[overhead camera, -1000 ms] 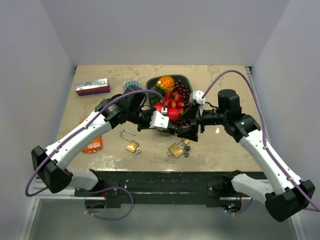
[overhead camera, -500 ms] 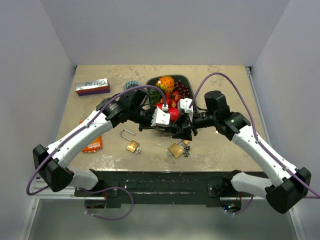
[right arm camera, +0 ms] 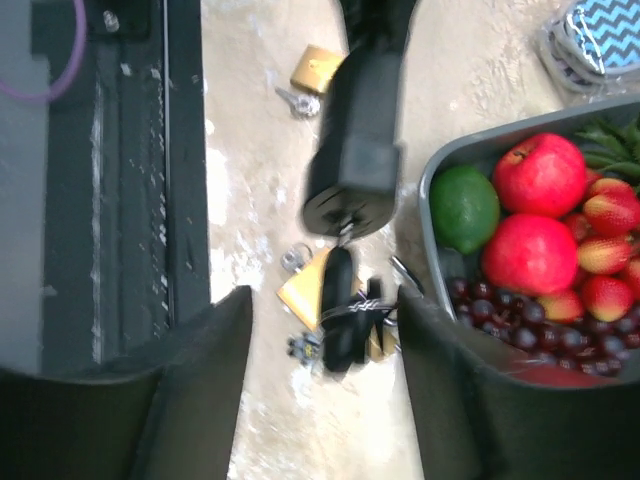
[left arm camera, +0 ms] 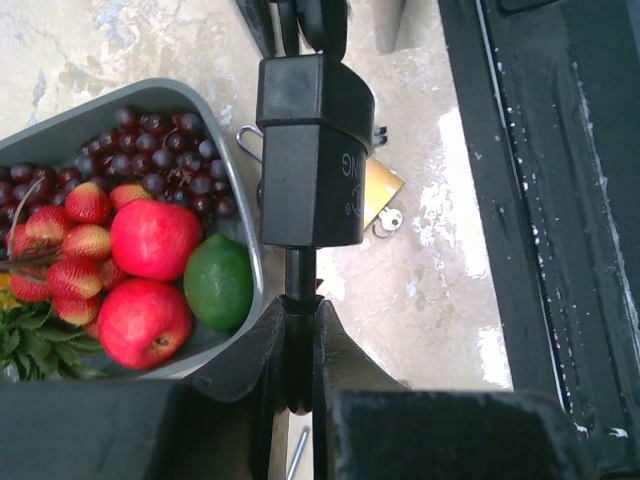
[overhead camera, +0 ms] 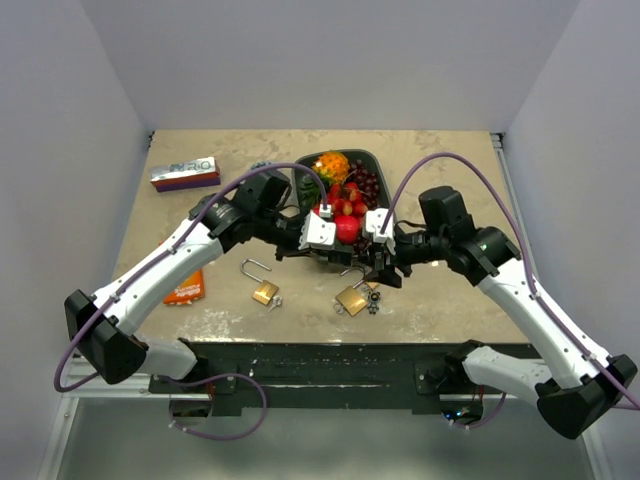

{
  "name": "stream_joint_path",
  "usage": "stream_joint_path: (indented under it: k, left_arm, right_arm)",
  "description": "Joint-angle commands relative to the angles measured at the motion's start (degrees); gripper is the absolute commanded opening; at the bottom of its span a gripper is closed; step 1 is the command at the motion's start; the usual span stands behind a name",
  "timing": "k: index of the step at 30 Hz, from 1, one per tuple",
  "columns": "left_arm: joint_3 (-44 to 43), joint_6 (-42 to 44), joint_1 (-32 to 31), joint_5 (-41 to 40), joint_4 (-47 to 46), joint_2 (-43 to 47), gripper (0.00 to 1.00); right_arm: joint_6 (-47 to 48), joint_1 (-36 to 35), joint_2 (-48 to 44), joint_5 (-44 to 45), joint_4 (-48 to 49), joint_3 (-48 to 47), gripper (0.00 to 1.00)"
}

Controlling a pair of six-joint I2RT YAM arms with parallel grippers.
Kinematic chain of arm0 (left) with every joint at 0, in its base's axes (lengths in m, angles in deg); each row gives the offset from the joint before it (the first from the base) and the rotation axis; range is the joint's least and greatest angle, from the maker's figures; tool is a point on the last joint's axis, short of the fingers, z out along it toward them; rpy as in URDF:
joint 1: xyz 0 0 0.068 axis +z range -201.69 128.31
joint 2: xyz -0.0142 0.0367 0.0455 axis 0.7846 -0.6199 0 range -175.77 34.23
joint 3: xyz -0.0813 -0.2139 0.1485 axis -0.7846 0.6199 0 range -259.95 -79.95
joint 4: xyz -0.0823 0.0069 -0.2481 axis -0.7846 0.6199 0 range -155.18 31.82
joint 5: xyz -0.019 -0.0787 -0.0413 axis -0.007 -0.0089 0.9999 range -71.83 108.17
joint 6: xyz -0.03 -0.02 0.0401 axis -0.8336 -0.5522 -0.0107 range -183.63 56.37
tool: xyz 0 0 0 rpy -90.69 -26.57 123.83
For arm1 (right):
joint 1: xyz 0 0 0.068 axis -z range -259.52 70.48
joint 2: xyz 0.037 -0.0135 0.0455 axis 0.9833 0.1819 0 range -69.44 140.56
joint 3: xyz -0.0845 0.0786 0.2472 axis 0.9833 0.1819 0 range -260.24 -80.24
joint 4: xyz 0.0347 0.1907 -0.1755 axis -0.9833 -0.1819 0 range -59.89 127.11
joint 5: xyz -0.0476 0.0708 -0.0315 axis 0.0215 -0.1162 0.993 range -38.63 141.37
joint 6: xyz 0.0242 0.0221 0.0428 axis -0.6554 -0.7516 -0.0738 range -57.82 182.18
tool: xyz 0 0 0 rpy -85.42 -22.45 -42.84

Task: Lock with the key
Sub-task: Pick up the lock from the center of the board, then lock the lock.

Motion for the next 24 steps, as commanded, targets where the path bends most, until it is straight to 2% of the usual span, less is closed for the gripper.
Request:
stream_joint_path:
  k: [1,2,7,10,11,13,14,16,17,19,20,22,24]
  left_arm:
    - [-1.63,-0.32,1.73,1.92,-4.63,1.73,0.00]
    - [-1.90,-0.23,1.73,2.53,-4.72,1.64,0.00]
    - [-2.69,0.12,1.73,3.77,-4.90,1.37,0.00]
    - [-2.78,0.21,1.73,4.30,-5.07,1.81,0.00]
    - [-2.69,0.38,1.73,4.21,-4.90,1.99,0.00]
    - [-2.43,0.56,1.73,4.21,-4.81,2.16,0.00]
    - [-2.34,0.91,1.65,4.21,-4.37,2.17,0.00]
    - [-2.08,0.65,1.73,4.30,-4.63,2.34,0.00]
    - [-2.16,0.39,1.73,4.56,-4.89,2.43,0.00]
    - [-2.07,0.04,1.64,4.56,-5.16,2.25,0.00]
    - [-1.99,-0.66,1.73,4.82,-5.77,2.25,0.00]
    - [-2.07,-1.02,1.56,5.35,-6.39,2.08,0.00]
    - [-2.07,-1.99,1.03,5.79,-6.74,1.82,0.00]
  right_arm:
    - [-0.47,-0.02,-1.58,2.43,-3.66,-0.16,0.82]
    - [-1.17,0.06,-1.66,2.52,-2.87,-0.07,0.92]
    - [-7.31,-0.02,-0.97,1.03,6.79,1.95,0.92]
    - [-8.39,-0.02,-0.26,-0.38,8.74,2.04,0.81]
    - [-8.30,-0.02,-0.26,-0.47,8.74,2.04,0.67]
    - [-6.47,0.06,-0.52,-0.38,7.95,2.04,0.54]
    - [-5.93,0.06,-1.13,-0.38,7.77,2.22,0.44]
    - [-4.70,-0.02,-1.49,-0.30,7.86,2.65,0.35]
    - [-4.52,-0.02,-1.49,-0.56,8.56,2.83,0.27]
    - [-5.04,-0.02,-1.31,-1.17,9.44,3.01,0.19]
    - [-5.22,-0.11,-0.97,-1.52,10.14,2.92,0.10]
    - [-6.18,-0.02,-0.09,-2.40,10.93,2.48,0.00]
    - [-7.24,-0.11,0.79,-3.02,12.42,2.31,0.00]
